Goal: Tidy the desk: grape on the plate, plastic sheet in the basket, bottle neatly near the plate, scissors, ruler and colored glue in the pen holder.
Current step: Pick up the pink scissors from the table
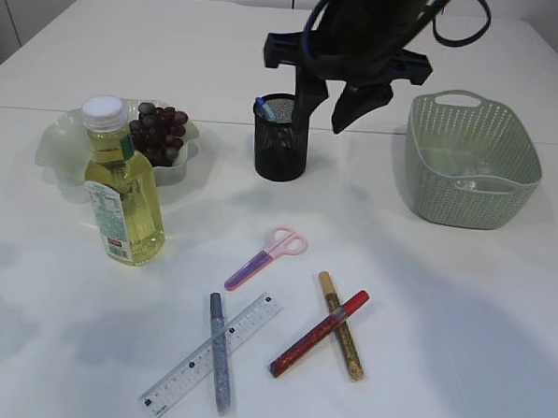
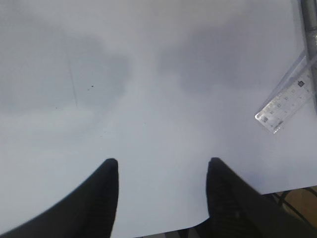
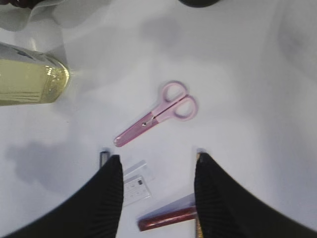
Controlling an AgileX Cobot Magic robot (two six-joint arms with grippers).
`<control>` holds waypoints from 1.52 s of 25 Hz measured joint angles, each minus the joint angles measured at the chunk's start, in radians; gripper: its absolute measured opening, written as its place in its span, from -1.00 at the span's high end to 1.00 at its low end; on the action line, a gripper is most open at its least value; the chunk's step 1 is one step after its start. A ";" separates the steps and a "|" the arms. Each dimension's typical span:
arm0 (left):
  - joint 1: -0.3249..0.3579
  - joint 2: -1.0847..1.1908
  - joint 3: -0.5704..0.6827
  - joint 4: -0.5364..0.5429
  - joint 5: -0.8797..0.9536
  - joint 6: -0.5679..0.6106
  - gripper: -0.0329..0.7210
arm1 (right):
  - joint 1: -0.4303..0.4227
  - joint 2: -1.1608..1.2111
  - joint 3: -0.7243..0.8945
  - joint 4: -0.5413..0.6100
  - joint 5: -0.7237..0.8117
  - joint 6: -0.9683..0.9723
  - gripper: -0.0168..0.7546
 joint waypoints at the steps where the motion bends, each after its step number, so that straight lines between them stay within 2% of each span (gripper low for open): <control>1: 0.000 0.000 0.000 -0.012 0.000 0.000 -0.19 | 0.020 0.000 0.000 -0.005 0.000 0.054 -0.03; 9: 0.000 0.000 0.000 -0.032 -0.031 0.000 -0.19 | 0.142 0.018 0.000 -0.040 -0.098 0.422 -0.03; 16: 0.000 0.000 0.000 -0.057 -0.061 0.000 -0.19 | 0.162 0.104 0.000 -0.150 -0.170 0.846 -0.03; 19: 0.000 0.000 0.000 -0.064 -0.075 0.000 -0.19 | 0.162 0.154 -0.001 -0.173 -0.182 0.963 -0.03; 25: 0.000 0.000 0.000 -0.065 -0.077 0.000 -0.19 | 0.162 0.246 -0.001 -0.156 -0.185 1.045 -0.03; 38: 0.000 0.000 0.000 -0.064 -0.079 0.000 -0.19 | 0.160 0.341 -0.013 -0.133 -0.169 1.086 -0.04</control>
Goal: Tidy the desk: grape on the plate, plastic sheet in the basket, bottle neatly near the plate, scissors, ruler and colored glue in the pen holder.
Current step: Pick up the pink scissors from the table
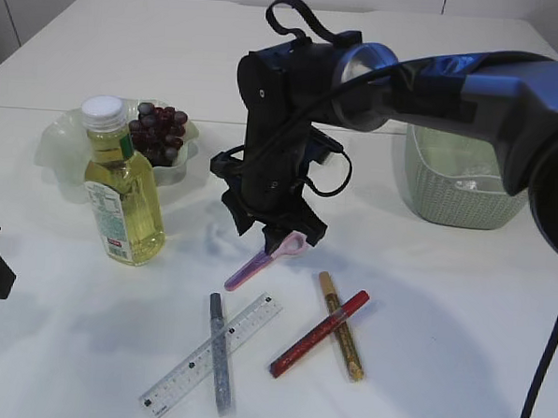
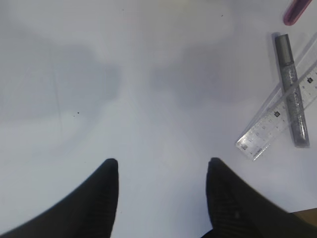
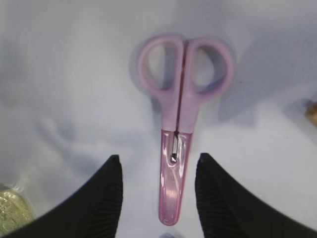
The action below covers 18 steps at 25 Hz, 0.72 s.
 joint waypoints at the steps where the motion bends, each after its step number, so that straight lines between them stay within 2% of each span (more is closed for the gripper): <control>1: 0.000 0.000 0.000 0.000 0.000 0.000 -0.19 | 0.000 0.007 -0.002 0.000 0.000 0.000 -0.04; 18: 0.000 0.000 0.000 0.000 -0.004 0.000 -0.19 | -0.002 0.059 -0.040 -0.030 0.047 0.001 -0.04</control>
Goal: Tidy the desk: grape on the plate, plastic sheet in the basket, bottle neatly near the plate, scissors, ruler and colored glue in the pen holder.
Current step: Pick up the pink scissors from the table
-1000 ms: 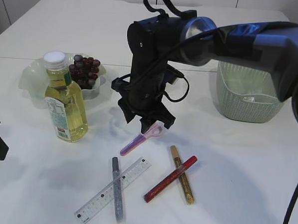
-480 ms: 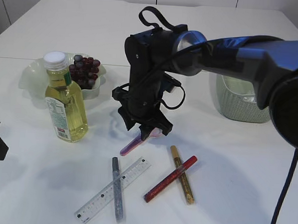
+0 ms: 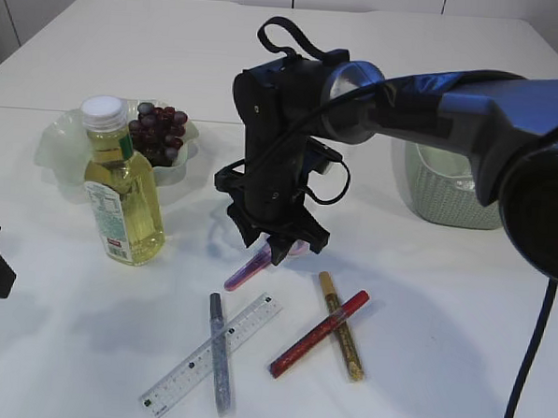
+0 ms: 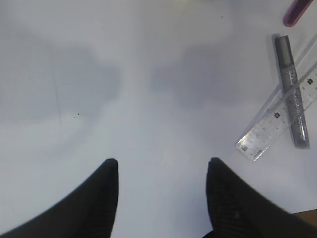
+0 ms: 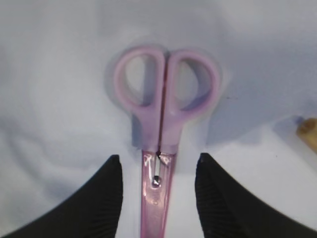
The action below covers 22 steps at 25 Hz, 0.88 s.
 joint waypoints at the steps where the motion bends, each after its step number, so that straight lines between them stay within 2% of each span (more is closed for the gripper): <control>1: 0.000 0.000 0.000 0.000 0.000 0.000 -0.19 | 0.000 0.000 0.000 -0.002 -0.002 0.000 -0.04; 22: 0.000 0.000 0.000 0.000 -0.001 0.000 -0.19 | -0.012 0.021 -0.004 -0.025 -0.019 0.007 -0.04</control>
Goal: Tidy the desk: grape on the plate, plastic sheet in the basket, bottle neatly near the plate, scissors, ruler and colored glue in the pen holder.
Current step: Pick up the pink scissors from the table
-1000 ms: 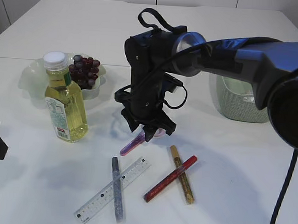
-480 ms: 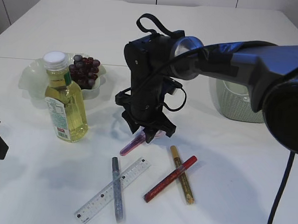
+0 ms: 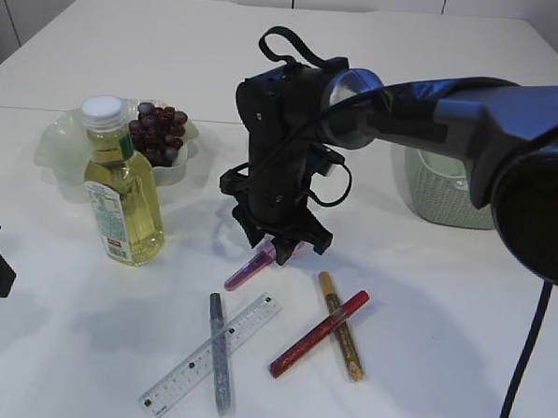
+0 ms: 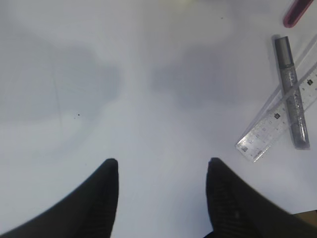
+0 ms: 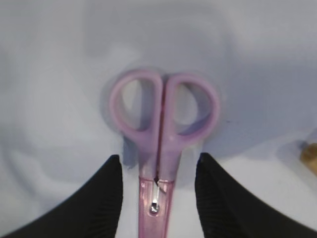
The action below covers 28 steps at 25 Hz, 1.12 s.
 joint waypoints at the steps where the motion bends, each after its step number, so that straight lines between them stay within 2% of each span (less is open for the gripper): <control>1: 0.000 0.000 0.000 0.000 0.000 0.000 -0.19 | -0.002 0.000 0.000 -0.002 0.000 0.001 -0.04; 18: 0.000 0.000 0.000 0.000 -0.012 0.000 -0.19 | -0.009 0.000 0.000 -0.002 0.025 -0.025 -0.04; 28: 0.000 0.000 0.000 0.000 -0.021 0.000 -0.19 | -0.009 0.000 0.000 0.054 -0.020 -0.027 -0.04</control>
